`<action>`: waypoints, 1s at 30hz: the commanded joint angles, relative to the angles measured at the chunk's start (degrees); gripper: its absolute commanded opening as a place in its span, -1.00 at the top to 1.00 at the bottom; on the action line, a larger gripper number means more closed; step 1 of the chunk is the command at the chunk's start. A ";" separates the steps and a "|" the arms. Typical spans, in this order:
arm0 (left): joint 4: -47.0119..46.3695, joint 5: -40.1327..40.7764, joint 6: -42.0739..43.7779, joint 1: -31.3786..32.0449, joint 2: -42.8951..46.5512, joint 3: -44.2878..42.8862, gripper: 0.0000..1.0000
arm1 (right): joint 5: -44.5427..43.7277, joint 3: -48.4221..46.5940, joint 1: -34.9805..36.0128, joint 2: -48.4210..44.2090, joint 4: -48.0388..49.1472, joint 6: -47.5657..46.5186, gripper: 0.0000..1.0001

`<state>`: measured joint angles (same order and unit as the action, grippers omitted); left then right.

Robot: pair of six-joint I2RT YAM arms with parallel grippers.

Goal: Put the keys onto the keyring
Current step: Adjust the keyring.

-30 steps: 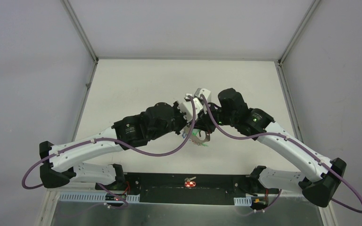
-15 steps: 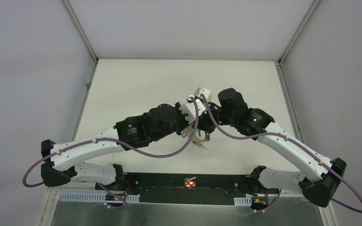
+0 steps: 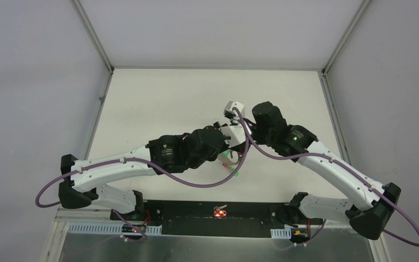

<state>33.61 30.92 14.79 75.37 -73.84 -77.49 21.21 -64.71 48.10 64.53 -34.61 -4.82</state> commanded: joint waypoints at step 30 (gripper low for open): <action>-3.60 11.52 1.60 3.38 0.72 -1.44 1.00 | 6.62 1.16 0.38 -2.23 14.11 12.82 1.00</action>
<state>34.33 41.67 16.10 78.39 -74.98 -78.89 24.03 -63.00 48.10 64.66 -27.88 4.29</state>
